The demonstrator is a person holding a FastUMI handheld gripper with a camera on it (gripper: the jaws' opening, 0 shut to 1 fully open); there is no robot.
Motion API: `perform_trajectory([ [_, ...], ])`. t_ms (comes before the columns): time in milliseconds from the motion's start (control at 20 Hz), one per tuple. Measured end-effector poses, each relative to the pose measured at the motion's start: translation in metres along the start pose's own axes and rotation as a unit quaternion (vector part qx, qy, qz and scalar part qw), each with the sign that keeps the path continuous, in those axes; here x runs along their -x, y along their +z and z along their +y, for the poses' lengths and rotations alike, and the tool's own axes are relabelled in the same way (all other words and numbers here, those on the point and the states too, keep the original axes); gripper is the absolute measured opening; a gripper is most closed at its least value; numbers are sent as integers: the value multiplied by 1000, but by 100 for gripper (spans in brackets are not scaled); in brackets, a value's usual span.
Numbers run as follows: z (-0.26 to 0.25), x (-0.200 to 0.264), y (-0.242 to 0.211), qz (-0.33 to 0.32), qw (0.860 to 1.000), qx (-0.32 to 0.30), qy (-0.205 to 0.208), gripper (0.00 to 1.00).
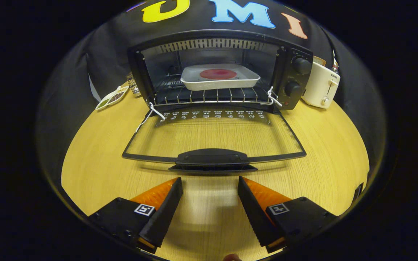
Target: Open the toaster oven, put the food inside, and close the toaster oven door.
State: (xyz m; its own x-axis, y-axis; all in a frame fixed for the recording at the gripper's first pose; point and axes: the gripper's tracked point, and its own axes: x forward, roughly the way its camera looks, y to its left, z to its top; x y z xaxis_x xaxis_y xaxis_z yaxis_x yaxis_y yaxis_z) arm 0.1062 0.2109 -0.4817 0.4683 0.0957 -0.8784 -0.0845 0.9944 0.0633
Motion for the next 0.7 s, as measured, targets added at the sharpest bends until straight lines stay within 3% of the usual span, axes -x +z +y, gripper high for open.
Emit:
perform_trajectory([
  [200, -2, -1, 2, -1, 1000, -1, -14, 95],
  [700, -3, 44, 34, -87, 996, 16, -20, 95],
])
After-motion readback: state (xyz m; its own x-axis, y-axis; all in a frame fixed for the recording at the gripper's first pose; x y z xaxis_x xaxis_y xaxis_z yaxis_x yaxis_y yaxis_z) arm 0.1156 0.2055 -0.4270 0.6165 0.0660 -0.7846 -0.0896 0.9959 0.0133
